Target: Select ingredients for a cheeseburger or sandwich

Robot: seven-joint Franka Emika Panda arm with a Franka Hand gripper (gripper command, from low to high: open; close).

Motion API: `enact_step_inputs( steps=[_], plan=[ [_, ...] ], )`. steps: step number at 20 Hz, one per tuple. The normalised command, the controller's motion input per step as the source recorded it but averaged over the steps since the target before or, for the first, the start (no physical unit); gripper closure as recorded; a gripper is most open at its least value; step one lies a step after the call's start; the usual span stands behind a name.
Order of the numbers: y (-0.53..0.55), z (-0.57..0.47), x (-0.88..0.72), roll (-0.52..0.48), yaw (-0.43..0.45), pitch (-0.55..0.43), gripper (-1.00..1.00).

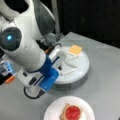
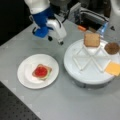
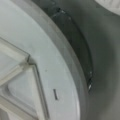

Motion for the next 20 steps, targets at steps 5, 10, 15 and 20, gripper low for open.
enact_step_inputs(
  steps=[5, 10, 15, 20],
  plan=[
    [0.55, 0.05, -0.55, -0.34, 0.072, -0.098, -1.0],
    [0.44, -0.1, -0.52, -0.322, 0.066, -0.136, -1.0],
    [0.32, -0.22, -0.39, -0.256, 0.045, -0.177, -1.0],
    [0.35, -0.18, -0.25, -0.189, 0.003, -0.171, -1.0]
  ],
)
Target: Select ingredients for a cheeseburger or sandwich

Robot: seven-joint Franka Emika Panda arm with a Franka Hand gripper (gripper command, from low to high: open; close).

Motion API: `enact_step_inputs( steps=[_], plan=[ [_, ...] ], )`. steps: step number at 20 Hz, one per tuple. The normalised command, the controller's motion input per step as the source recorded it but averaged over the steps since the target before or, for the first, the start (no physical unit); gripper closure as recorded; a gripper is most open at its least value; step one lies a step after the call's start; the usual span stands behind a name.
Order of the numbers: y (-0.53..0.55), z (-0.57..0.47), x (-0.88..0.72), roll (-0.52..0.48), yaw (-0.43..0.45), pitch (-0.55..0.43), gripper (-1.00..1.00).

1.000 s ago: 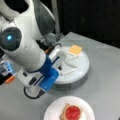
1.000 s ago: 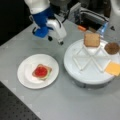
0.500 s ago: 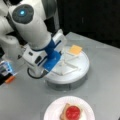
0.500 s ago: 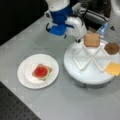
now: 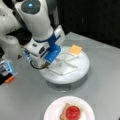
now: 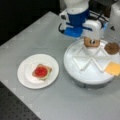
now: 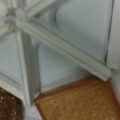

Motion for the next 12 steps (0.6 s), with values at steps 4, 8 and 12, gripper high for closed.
enact_step_inputs(
  steps=[4, 8, 12],
  plan=[
    [0.34, -0.1, -0.15, -0.136, -0.085, -0.153, -1.0],
    [0.32, -0.1, -0.14, -0.106, -0.105, -0.161, -1.0],
    [0.28, -0.14, -0.14, -0.064, -0.1, -0.176, -1.0]
  ],
)
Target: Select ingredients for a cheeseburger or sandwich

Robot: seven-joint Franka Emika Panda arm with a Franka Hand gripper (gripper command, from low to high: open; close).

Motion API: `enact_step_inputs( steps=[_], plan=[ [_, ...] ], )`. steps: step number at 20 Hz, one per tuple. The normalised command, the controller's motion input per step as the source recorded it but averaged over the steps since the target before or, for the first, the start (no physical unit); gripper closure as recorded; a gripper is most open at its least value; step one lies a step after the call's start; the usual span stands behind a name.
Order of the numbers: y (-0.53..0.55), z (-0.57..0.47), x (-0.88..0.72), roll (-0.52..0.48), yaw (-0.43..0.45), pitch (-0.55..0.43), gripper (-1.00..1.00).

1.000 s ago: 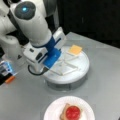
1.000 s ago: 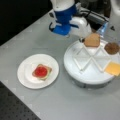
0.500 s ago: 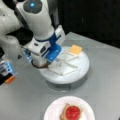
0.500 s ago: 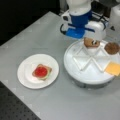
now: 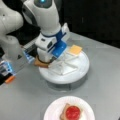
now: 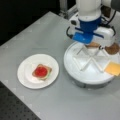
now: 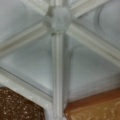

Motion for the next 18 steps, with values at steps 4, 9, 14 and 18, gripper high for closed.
enact_step_inputs(
  steps=[4, 9, 14, 18],
  plan=[
    [0.22, -0.18, -0.07, -0.033, -0.117, -0.196, -1.0],
    [0.15, -0.2, -0.02, -0.037, -0.1, -0.184, -1.0],
    [0.12, -0.2, -0.01, -0.052, -0.06, -0.151, -1.0],
    [0.09, -0.14, -0.03, -0.053, -0.037, -0.115, -1.0]
  ],
)
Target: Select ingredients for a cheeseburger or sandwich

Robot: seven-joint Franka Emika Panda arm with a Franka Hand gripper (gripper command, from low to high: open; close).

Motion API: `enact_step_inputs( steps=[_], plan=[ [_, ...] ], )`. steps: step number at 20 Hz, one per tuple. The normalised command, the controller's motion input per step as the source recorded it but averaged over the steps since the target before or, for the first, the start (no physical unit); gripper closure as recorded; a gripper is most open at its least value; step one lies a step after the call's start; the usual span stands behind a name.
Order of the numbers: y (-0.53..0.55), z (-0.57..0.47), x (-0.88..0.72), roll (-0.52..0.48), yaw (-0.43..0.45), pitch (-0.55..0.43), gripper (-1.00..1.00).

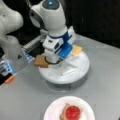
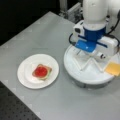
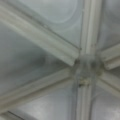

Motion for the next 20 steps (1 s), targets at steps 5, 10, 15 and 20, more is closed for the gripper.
enact_step_inputs(
  steps=[5, 10, 15, 20],
  plan=[
    [0.06, -0.14, -0.05, -0.117, 0.002, -0.089, -1.0],
    [-0.01, -0.16, -0.11, -0.177, 0.085, -0.059, -1.0],
    [-0.04, -0.12, -0.12, -0.196, 0.1, -0.08, -1.0],
    [-0.01, -0.08, -0.12, -0.165, 0.063, -0.106, -1.0]
  ],
)
